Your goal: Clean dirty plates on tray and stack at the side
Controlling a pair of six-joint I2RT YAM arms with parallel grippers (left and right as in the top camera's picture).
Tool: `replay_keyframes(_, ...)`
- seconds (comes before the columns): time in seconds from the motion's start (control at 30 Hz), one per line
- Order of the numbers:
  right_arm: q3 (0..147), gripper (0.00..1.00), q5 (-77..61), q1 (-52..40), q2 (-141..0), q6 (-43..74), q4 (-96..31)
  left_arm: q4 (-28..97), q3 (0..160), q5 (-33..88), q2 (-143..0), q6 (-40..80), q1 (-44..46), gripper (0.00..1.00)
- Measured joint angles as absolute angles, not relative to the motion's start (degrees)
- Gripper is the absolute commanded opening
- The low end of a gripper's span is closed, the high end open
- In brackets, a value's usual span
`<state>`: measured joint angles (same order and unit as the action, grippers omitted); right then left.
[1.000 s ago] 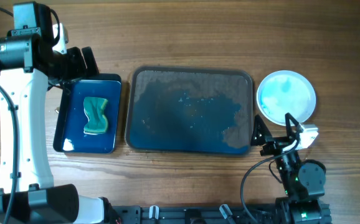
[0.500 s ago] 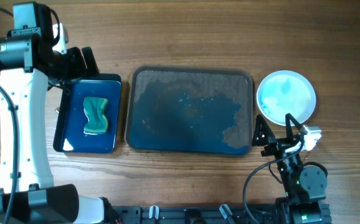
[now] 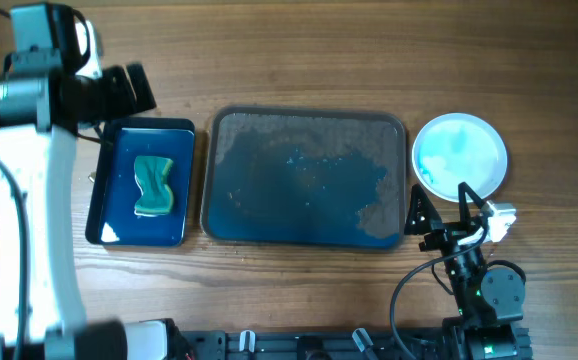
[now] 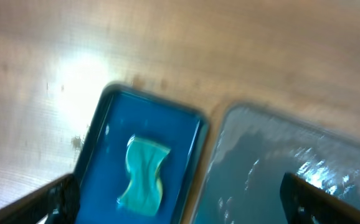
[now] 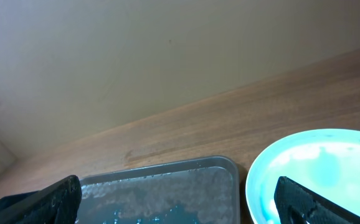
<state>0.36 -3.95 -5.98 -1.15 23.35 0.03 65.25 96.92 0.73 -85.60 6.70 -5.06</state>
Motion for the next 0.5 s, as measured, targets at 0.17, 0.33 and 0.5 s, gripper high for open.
replay_keyframes(0.17, 0.4, 1.0, -3.8, -6.0, -1.3, 23.4, 0.0, 42.1, 75.8, 3.2, -61.4, 6.7, -2.6, 1.0)
replay_keyframes(0.33, 0.4, 1.0, -3.8, -6.0, -1.3, 23.6, 0.0, 20.7, 45.8, 5.9, -39.3, 6.7, -1.9, 1.0)
replay_keyframes(0.5, 0.4, 1.0, -3.8, -6.0, -1.3, 23.8, 0.0, 6.5, 21.2, 7.0, -22.0, 6.7, 0.8, 1.0)
